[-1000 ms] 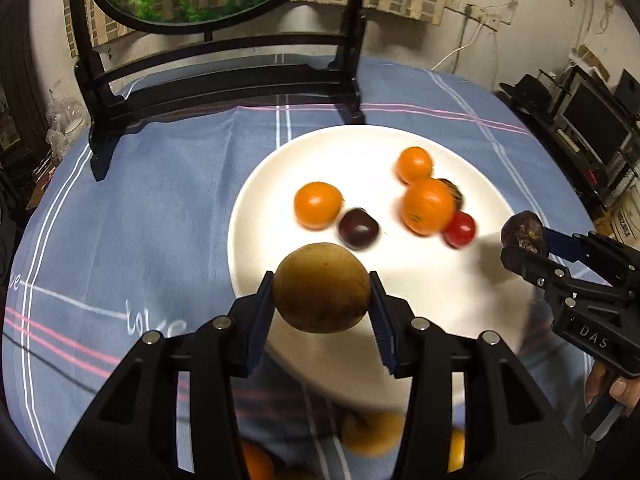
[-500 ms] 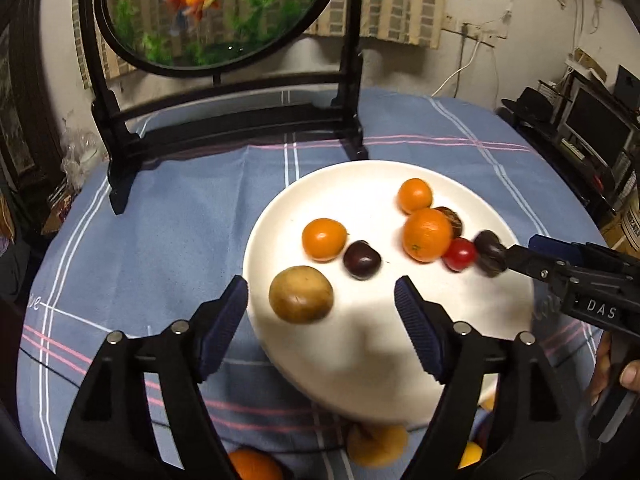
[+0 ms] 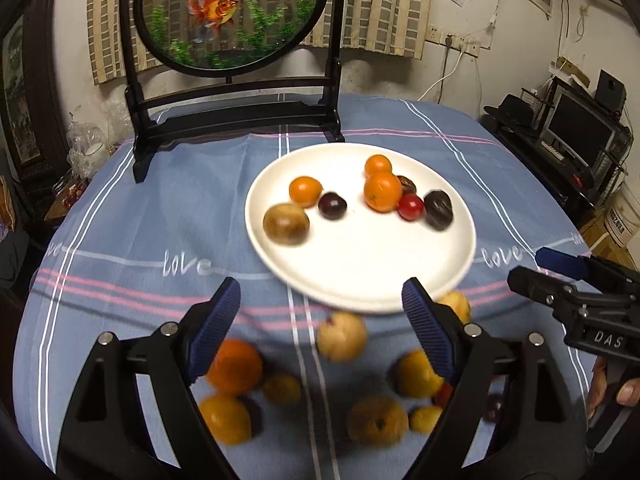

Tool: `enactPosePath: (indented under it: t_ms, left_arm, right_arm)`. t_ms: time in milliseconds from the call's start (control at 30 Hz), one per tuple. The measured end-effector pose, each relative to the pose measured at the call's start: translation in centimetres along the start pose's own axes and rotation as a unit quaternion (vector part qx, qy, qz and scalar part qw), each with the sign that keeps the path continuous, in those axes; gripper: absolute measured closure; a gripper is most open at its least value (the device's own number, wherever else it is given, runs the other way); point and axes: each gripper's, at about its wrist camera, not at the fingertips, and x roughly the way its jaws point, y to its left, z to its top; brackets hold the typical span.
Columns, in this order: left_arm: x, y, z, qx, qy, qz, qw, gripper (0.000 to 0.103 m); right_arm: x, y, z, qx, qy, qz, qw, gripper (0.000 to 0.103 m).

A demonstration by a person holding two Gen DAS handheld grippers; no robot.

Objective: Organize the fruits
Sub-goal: 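Withdraw both open tools back toward the remaining fruits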

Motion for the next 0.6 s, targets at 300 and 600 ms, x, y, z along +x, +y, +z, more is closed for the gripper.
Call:
enactPosePath:
  t_ms: [300,600]
  left_arm:
    - [-2.5,1.1,-6.0,-0.03,0.009,0.003,0.9995,0.015]
    - [-3.6,2.2,-8.4,-0.032,0.006,0.021,0.9992,0.015]
  right_arm:
    - [-2.3,-0.1,-5.8,0.042,-0.004,0.021,0.999,0.034]
    - [-2.7,1.6,-8.8,0.022,-0.002,-0.001,1.0,0.034]
